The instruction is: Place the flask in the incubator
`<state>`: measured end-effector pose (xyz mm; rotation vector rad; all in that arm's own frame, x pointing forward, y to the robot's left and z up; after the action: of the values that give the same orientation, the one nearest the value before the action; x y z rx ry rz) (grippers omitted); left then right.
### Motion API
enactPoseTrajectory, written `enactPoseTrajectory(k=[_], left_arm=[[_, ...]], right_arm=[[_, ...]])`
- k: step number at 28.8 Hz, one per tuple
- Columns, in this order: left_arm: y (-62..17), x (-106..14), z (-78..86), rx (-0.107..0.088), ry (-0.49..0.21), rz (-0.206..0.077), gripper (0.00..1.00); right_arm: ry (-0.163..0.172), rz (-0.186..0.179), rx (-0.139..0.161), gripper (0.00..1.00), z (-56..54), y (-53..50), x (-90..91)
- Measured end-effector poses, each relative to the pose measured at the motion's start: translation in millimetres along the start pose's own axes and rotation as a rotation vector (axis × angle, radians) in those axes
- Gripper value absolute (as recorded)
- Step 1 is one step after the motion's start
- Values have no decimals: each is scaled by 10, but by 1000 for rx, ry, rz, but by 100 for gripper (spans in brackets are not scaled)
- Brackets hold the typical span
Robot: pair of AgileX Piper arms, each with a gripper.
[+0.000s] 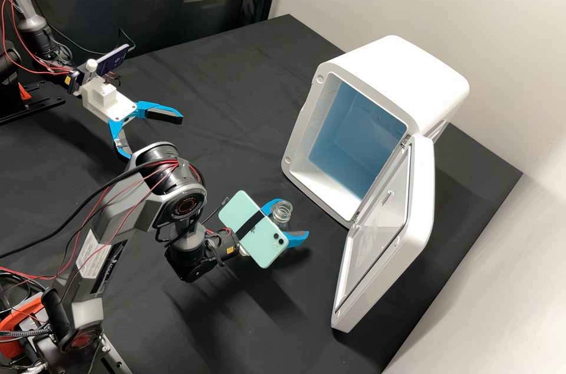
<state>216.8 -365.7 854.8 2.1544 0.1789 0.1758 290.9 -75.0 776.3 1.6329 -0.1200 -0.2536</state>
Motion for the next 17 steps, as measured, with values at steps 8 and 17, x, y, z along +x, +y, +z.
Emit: enactPoseTrajectory(k=[8,17], left_arm=[[0,0,0,0,0,0,100],[-1,2,8,0,-3,-1,100]], right_arm=[[5,2,-1,0,-56,38,-40],[134,173,58,0,-426,562,-177]])
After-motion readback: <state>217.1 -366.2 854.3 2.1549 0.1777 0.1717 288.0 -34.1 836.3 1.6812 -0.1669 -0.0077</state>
